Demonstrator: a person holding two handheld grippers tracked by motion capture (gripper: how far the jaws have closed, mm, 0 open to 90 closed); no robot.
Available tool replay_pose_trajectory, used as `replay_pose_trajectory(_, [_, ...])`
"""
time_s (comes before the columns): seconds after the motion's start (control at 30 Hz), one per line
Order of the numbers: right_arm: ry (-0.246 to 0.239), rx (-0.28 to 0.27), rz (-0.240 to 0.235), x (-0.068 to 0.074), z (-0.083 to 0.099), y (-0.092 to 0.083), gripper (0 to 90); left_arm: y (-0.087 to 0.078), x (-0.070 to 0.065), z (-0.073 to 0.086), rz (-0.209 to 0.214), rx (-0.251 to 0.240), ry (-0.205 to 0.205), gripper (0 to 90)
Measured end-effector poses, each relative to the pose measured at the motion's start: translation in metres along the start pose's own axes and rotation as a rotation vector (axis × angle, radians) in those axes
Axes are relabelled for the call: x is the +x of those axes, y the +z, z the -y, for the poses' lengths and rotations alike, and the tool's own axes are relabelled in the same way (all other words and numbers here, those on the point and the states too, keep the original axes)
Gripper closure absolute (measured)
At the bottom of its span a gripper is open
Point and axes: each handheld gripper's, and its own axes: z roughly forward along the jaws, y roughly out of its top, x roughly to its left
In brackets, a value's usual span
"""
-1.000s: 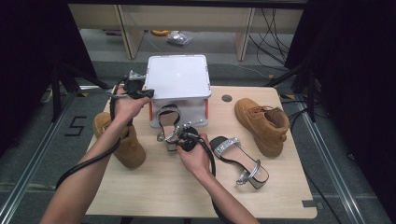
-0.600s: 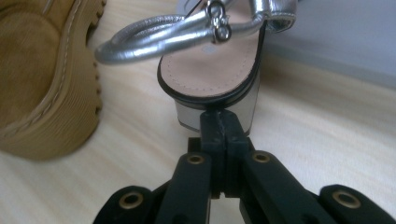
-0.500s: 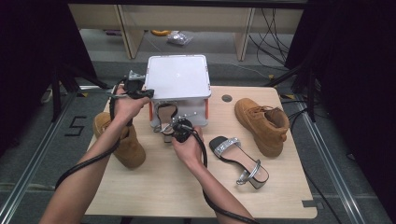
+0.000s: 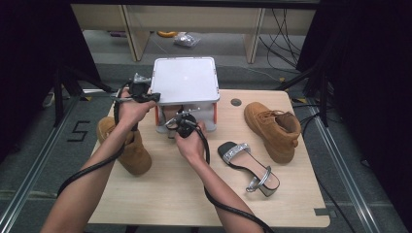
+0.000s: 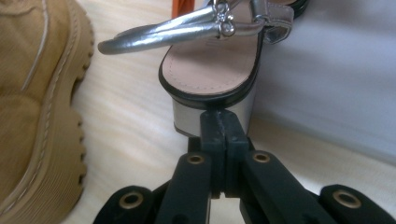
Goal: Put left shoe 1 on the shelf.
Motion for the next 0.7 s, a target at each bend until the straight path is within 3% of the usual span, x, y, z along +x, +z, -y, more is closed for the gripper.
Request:
replay_pose_trajectory(0.27, [-0.016,-0.042,0.025,-0.001,-0.013,0.009,90.0,-0.001,0.002,0.0,0.009,0.008,0.008,89.7])
replay_pose_trajectory(0.7, [-0.022,-0.043,0.056,0.002,-0.016,0.026,90.0,0.0,0.001,0.0,0.014,0.001,0.007,89.8])
